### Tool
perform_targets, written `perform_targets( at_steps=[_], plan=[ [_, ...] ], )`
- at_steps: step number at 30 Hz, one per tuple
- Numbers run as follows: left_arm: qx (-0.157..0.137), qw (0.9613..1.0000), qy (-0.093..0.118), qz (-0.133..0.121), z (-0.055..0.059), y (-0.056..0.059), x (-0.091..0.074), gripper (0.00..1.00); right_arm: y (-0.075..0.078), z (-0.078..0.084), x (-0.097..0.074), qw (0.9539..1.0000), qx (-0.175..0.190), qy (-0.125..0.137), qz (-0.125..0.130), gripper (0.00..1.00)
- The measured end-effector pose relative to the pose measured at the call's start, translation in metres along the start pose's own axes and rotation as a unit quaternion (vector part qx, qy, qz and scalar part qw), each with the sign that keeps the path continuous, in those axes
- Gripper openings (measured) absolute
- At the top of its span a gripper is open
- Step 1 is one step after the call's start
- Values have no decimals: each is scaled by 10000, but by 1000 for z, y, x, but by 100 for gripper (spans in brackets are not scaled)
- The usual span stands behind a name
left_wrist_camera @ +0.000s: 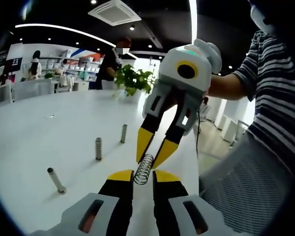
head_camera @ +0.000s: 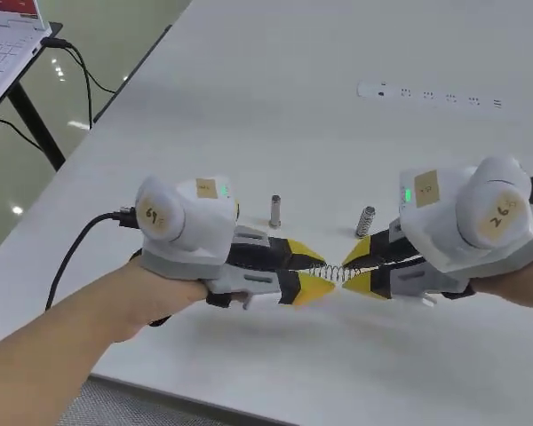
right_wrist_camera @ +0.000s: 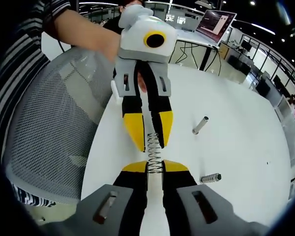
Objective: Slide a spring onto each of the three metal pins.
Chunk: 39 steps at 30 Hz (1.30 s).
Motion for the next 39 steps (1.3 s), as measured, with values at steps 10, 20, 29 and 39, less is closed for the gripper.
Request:
perform_targets(
  at_steps=[10, 20, 29, 39],
  plan=[
    [124, 9999, -18, 44, 0, 2, 0, 4, -1, 0, -1, 10000, -31, 49, -23, 7],
    [191, 9997, -31, 164, -3, 3, -2, 3, -3, -1, -2, 9998, 97, 155, -19, 8],
    [142, 9995, -24, 267, -4, 4, -1, 3, -4, 7, -4, 9995, 280, 120, -5, 13],
    [202, 9985, -144, 485, -3, 8, 0, 3, -9, 10, -4, 9997, 149, 176, -69, 8]
  ],
)
Point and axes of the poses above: the centre of the closed fingertips' face, and the gripper's own axes: x roughly forward along the fingers, y roughly to its right, z roughly out of its underside, the point moved 4 cm from there along -x, roughly backward along the fingers, and after that the axes turned 4 degrees about -y, right-handed, at the moved point
